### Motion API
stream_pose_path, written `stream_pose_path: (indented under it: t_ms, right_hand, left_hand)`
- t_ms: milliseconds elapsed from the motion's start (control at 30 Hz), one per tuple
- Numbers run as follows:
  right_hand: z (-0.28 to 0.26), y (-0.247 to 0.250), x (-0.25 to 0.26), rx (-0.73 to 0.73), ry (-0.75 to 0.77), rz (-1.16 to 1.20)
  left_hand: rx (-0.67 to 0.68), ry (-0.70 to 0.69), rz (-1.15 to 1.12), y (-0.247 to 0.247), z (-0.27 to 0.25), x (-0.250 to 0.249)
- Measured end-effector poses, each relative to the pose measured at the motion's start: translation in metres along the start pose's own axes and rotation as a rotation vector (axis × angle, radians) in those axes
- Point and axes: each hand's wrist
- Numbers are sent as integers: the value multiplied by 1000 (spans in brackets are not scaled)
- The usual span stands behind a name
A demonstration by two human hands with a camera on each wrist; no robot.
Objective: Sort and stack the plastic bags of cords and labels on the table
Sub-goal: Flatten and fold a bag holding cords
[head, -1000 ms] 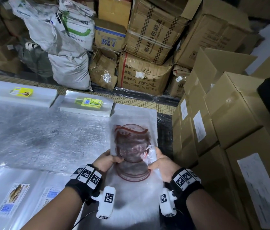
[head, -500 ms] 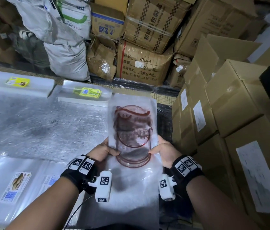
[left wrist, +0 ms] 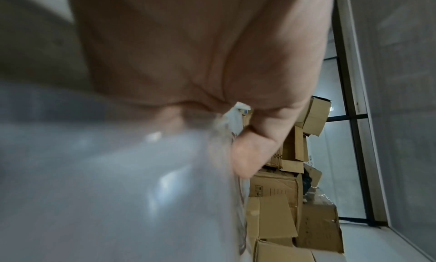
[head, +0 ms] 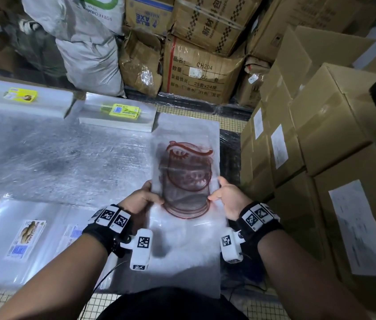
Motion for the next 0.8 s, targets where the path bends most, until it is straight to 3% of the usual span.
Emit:
stream_pose_path:
  t_ms: [233, 400, 667, 800]
  right_hand:
    - [-12, -6, 8, -12, -11, 78]
    - [12, -7, -4, -9, 7, 142]
    - [-10, -17, 14, -94, 141, -72]
    - [-12, -16, 14, -121, 136, -12]
  left_hand:
    - [-66, -50, 66, 3, 1, 11]
    - [-101, -143, 119, -4, 3, 10]
    - [-153, -175, 295, -21, 4, 2]
    - [-140, -192, 277, -21, 5, 1]
Point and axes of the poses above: each hand's wrist, its own z-axis towards the middle knuckle, its own y-axis out of the back of the hand, x = y × z, and after that the axes turned 7 degrees about -z, right-handed
